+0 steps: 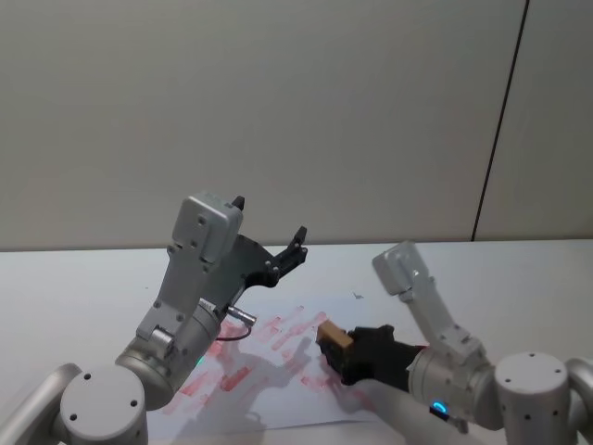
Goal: Use the one hand to pick up the stamp and affix it onto the A4 paper.
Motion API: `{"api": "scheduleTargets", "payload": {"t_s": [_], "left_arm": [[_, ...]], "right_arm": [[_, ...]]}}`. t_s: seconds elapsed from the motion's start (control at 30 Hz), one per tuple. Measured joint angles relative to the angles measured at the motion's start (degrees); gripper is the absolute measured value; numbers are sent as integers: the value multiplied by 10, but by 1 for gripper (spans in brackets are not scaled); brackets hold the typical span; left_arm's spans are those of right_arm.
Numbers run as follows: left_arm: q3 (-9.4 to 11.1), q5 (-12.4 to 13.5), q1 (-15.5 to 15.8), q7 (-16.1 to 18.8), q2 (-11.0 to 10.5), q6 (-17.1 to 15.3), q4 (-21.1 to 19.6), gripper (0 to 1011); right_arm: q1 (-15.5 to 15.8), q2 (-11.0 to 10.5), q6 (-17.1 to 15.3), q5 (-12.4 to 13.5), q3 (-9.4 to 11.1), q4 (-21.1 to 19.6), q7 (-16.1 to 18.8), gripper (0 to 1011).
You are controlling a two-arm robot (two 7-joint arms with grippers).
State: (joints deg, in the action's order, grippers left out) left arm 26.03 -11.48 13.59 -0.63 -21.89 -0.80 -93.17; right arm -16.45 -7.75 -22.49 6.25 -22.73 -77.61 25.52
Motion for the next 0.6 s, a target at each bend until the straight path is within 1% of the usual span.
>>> {"api": "scheduleTargets", "payload": {"t_s": [0.03,0.17,0.33,0.6], "left_arm": [[0,0,0,0,0,0,0,1002],[0,0,0,0,0,0,0,1001],[0,0,0,0,0,0,0,1001],[0,0,0,0,0,0,0,1002]], "right_arm": [[-3,2,-6,-7,-2,7,4,221],[-9,7,-17,-23,-8,23,12,221],[-16,12,-26,-37,-15,41,18,221],[-24,18,-26,-45,-19,57,20,220]]}}
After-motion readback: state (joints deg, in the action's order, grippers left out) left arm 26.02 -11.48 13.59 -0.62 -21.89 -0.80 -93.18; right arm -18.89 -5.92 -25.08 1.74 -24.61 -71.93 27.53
